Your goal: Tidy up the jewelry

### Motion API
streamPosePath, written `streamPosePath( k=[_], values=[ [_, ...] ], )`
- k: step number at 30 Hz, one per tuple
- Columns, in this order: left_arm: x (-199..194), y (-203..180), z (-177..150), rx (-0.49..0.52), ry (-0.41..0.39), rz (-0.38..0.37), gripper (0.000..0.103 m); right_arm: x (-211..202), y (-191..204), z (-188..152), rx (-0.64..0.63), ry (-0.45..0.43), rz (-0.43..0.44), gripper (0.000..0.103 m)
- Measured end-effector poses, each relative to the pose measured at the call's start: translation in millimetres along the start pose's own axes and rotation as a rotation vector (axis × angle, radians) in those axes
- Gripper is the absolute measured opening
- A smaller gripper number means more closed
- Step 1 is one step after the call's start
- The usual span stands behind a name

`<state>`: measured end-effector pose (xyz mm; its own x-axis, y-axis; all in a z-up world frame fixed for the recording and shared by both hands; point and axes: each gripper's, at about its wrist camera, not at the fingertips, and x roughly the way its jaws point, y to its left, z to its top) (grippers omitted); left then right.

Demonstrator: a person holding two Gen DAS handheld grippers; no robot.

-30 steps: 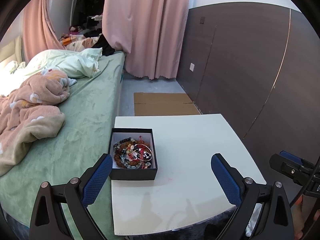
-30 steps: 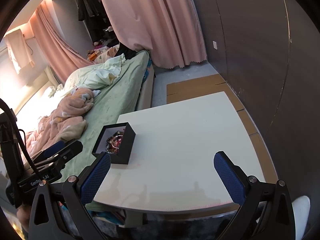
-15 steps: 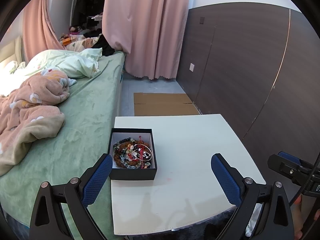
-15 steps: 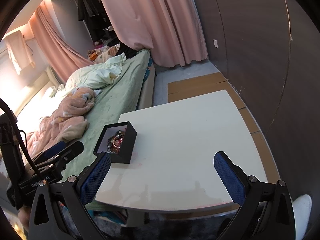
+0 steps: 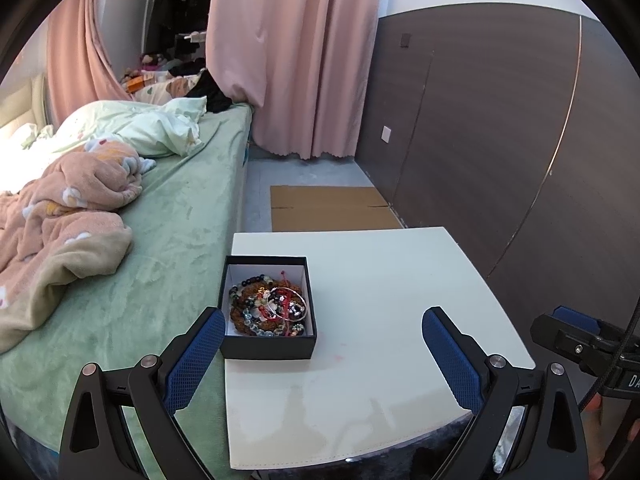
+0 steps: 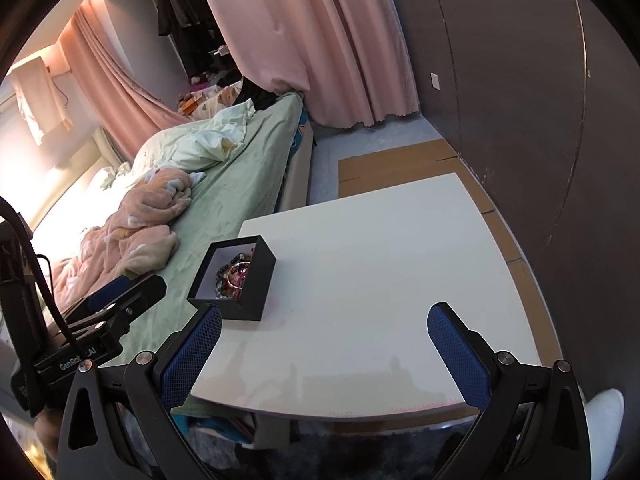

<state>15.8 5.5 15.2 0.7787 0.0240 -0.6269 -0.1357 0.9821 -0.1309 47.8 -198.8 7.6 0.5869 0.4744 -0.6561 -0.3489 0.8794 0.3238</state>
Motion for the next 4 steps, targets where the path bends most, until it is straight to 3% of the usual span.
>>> streamPosePath(
  k=[4],
  values=[
    [5.2,-2.0,-2.0,0.013,0.019,-0.002,0.099,1.0,-2.4,-0.1,0.007,0.006,0.0,0.103]
  ],
)
